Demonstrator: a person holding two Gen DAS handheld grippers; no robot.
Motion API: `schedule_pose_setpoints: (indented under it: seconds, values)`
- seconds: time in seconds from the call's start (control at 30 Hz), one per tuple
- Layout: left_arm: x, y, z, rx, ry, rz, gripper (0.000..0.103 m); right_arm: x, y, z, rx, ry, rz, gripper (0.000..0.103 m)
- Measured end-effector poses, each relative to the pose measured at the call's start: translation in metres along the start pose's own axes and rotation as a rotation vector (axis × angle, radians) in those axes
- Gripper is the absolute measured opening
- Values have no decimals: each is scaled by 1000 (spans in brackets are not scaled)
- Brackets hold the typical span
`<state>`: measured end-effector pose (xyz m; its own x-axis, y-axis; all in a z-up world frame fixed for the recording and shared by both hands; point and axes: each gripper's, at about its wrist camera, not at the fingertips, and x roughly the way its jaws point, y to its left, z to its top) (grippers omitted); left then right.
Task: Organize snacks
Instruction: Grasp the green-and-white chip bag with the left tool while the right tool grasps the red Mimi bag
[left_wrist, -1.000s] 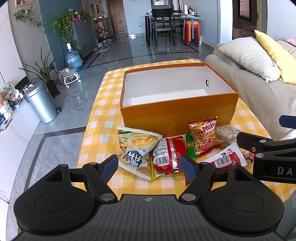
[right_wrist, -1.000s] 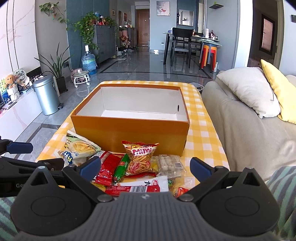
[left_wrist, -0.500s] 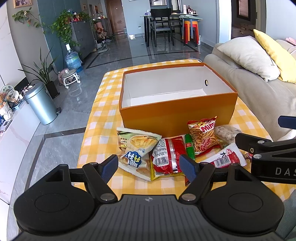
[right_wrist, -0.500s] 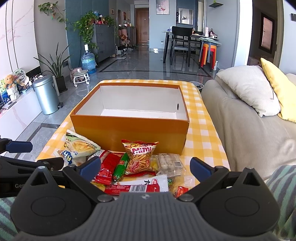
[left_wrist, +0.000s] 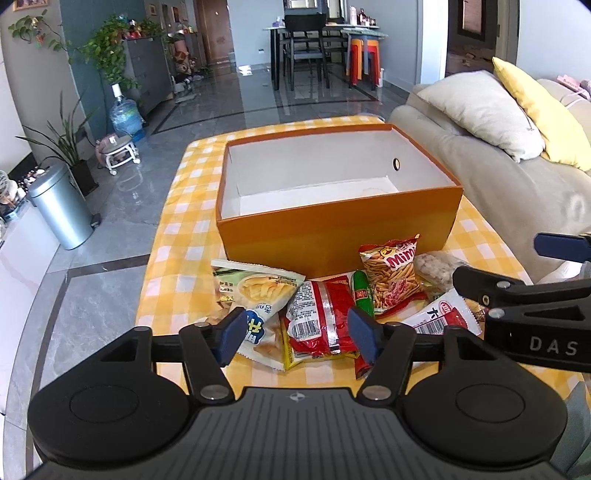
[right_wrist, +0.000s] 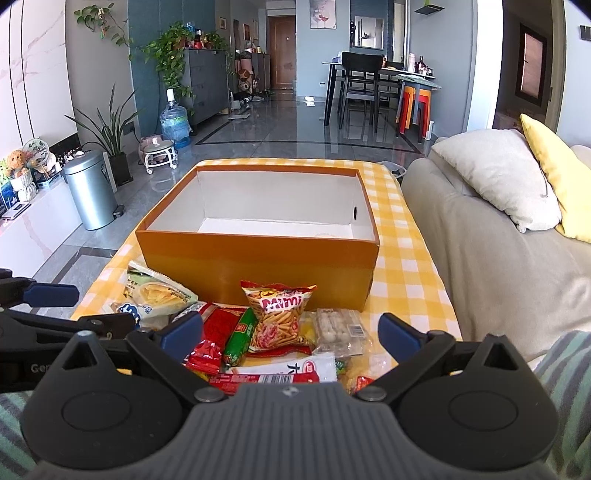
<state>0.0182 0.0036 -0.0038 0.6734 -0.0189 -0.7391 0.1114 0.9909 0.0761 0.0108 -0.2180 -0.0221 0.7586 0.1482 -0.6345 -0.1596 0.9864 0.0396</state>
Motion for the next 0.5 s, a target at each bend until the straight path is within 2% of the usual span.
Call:
schedule_pose_setpoints:
  seconds: [0.03,0.1,0.2,0.27,0.4,0.5]
  values:
    - [3,-1,1,2,5,4,68,2,0,2,-4,3,-2,88]
    - [8,1,4,11,14,8,67,8,1,4,-9,12,-4,88]
    - [18,3,8,12,29,15,67,14,4,6,-21,22,-8,76]
    - [25,6,9,5,38,15,67,22,8,6,-40,40,-15,72]
    - [42,9,13,-9,76,23,65,39,10,6,-34,105,0,60]
    - [52,13,16,-28,85,39,65,52,11,9,-21,139,0,60]
